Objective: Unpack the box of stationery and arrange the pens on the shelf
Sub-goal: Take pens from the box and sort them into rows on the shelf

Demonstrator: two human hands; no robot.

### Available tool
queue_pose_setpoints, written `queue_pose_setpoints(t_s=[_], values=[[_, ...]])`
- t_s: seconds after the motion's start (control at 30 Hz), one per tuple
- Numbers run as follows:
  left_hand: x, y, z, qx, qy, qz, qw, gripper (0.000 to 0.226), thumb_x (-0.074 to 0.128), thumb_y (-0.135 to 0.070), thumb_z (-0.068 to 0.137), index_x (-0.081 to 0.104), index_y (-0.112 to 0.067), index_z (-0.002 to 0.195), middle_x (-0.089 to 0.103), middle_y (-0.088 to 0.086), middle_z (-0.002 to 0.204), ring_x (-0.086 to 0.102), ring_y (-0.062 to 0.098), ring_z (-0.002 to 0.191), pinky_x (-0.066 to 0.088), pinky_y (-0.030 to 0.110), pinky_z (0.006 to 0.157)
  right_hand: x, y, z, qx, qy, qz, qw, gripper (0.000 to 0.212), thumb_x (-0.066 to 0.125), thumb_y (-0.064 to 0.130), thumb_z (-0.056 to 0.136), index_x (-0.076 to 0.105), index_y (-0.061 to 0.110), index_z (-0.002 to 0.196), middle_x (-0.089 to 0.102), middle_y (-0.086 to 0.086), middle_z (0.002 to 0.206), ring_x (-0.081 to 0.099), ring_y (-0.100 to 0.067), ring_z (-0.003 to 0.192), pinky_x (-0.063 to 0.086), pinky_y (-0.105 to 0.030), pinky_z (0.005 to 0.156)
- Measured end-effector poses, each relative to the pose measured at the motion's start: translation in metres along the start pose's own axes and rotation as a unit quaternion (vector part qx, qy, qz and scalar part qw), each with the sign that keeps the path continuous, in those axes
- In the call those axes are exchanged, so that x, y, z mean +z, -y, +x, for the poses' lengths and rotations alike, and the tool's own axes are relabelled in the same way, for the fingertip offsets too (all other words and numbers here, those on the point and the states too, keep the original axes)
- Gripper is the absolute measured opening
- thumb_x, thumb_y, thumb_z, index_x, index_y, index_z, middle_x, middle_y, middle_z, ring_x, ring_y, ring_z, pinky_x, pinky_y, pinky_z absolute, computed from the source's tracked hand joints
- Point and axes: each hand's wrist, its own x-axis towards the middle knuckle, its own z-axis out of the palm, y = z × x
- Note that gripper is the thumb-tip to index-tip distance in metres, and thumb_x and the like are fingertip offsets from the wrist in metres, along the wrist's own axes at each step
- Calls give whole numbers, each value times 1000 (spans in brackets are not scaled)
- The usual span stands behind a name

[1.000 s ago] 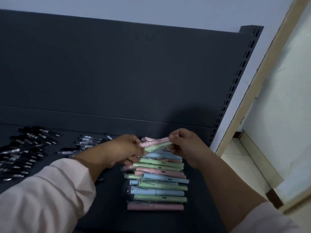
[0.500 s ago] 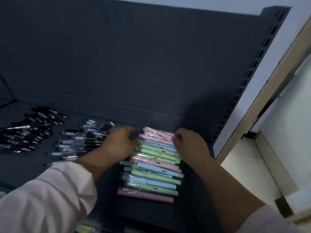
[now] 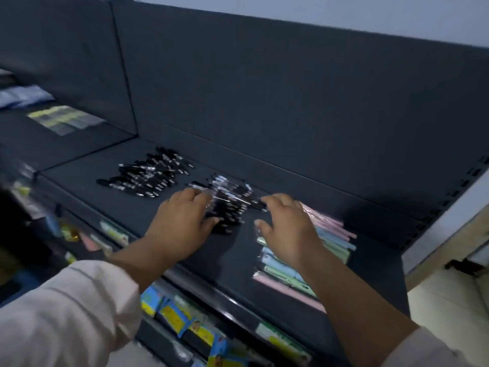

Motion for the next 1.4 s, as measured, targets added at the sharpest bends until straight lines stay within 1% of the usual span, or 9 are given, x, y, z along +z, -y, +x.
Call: queue_pose_setpoints(t_s=[0.27,0.37,0.63,0.77,0.87,1.0,1.1,1.2,1.4], values=[[-55,159,-99,-131,-16,22,991,56,53,-51,84,52,-18,129,55,7,124,52,32,113,45,42,94,42,165,21,-110,42,20,993,50,54,33,93,43,17,138,43,-5,141,36,-24,131,28,-30,108],[-82,233,-156,-201,-26,20,979,53,53,-49,85,50,-21,130,53,5,125,51,30,114,45,40,92,76,249,24,-153,68,39,985,50,55,34,92,44,18,138,44,-4,140,38,-25,129,31,-31,106],[-136,387,-295,-386,-45,-18,921,45,54,-42,91,48,-22,131,50,6,129,48,26,117,42,33,90,153,447,17,-194,143,140,960,40,63,27,86,57,17,125,55,-8,124,54,-28,112,44,-34,94],[-152,436,-338,-455,-54,-55,887,49,50,-46,92,43,-25,136,48,4,133,50,22,116,41,31,87,182,514,22,-207,200,153,945,43,59,34,90,52,21,130,52,-2,126,53,-20,112,38,-24,89],[-155,471,-354,-501,-71,-94,857,50,52,-46,91,45,-24,135,49,4,133,53,21,112,43,32,87,202,551,35,-214,221,136,942,41,57,37,91,51,24,129,54,-1,124,54,-20,108,38,-24,83],[-151,519,-357,-549,-78,-137,821,52,54,-47,89,46,-22,135,51,5,134,54,20,111,47,35,90,235,588,61,-218,256,137,932,42,57,37,91,51,23,130,53,0,132,53,-19,114,42,-29,94],[-150,566,-348,-569,-86,-141,806,52,54,-47,89,47,-22,134,51,6,132,54,20,109,47,34,89,265,618,93,-210,281,156,923,43,57,35,92,50,22,132,52,0,134,52,-18,117,43,-31,96],[-147,619,-332,-584,-90,-153,792,51,55,-46,89,47,-23,133,52,6,131,55,21,108,48,36,89,298,651,133,-202,303,176,915,43,55,35,93,47,23,134,50,1,137,50,-17,121,44,-31,91],[-137,727,-287,-618,-66,-165,766,50,55,-44,90,49,-20,133,54,6,131,55,21,111,46,35,93,358,721,225,-187,357,177,898,43,54,34,94,46,24,135,49,1,139,50,-16,123,43,-37,102]])
